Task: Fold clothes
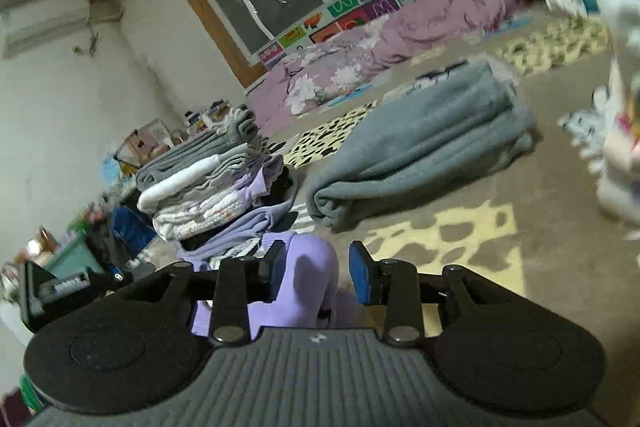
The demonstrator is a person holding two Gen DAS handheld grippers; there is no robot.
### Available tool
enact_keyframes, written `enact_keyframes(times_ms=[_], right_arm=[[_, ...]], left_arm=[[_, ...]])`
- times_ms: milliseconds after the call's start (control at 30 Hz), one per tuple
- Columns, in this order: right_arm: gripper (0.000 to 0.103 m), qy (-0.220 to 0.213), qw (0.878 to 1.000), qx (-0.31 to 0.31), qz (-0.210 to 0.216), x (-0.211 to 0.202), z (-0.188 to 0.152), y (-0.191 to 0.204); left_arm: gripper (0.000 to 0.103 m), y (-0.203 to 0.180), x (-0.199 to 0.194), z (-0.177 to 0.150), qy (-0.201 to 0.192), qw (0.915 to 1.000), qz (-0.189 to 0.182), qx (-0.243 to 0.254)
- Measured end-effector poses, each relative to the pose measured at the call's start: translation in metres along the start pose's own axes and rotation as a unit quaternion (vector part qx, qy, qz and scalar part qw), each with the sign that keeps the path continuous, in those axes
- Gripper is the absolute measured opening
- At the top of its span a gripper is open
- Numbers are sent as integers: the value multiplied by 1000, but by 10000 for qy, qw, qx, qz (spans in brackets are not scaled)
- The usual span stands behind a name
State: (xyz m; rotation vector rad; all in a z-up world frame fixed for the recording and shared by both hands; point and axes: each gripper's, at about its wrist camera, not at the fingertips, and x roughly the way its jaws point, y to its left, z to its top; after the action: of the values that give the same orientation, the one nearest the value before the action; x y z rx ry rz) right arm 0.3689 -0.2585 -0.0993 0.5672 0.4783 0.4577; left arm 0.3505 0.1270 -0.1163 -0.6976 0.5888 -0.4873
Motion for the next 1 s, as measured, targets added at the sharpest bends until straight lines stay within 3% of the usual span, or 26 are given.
enact_keyframes(times_ms=[33, 67, 100, 167, 233, 300, 367, 433, 467, 500, 600, 633, 667, 733, 800, 867, 1000], right_arm=[[40, 55, 9999, 156, 43, 4, 0, -8], [41, 124, 9993, 345, 106, 8, -1, -16], [40, 186, 9971, 687, 277, 12, -3, -25], [25, 281, 9846, 1553, 750, 20, -10, -46], [24, 326, 9644, 2448, 946, 25, -22, -67], [24, 440, 9504, 2933, 933, 29, -33, -79], [23, 514, 9458, 3083, 881, 33, -38, -83], [23, 524, 9406, 3215, 953, 33, -39, -84], [24, 530, 9378, 3283, 998, 32, -39, -85], [28, 509, 9424, 3162, 960, 29, -36, -81], [36, 349, 9723, 2227, 618, 13, -22, -55], [36, 249, 9842, 1697, 449, 5, -15, -40], [36, 143, 9916, 1241, 322, -4, -10, -28], [36, -37, 9990, 379, 236, -23, -5, -3], [36, -81, 9988, -419, 253, -41, -9, 22], [36, -75, 9940, -1071, 213, -54, -16, 41], [36, 4, 9772, -2115, 203, -70, -36, 77]], left_arm=[[27, 7, 3, -2, 50, 9996, -95, -249], [24, 14, 5, -4, 73, 9984, -188, -536], [23, 22, 4, -6, 31, 9952, -280, -936], [22, 36, 2, -11, 30, 9838, -451, -1733], [22, 45, 4, -16, 87, 9745, -338, -2215], [27, 54, 8, -23, 190, 9660, -196, -2570], [29, 55, 6, -22, 195, 9666, -183, -2548], [33, 49, -1, -19, 157, 9730, -151, -2296], [42, 45, -5, -17, 125, 9771, -96, -2122], [44, 38, -11, -14, 57, 9834, 70, -1811], [45, 10, -31, -10, -164, 9958, 676, -598], [45, -3, -38, -10, -237, 9956, 904, -76], [45, -16, -43, -13, -285, 9928, 1080, 427], [45, -43, -54, -22, -343, 9779, 1445, 1469], [45, -64, -64, -41, -329, 9635, 1369, 2277], [45, -80, -73, -63, -369, 9532, 1131, 2779], [45, -96, -60, -89, -198, 9398, 884, 3296]])
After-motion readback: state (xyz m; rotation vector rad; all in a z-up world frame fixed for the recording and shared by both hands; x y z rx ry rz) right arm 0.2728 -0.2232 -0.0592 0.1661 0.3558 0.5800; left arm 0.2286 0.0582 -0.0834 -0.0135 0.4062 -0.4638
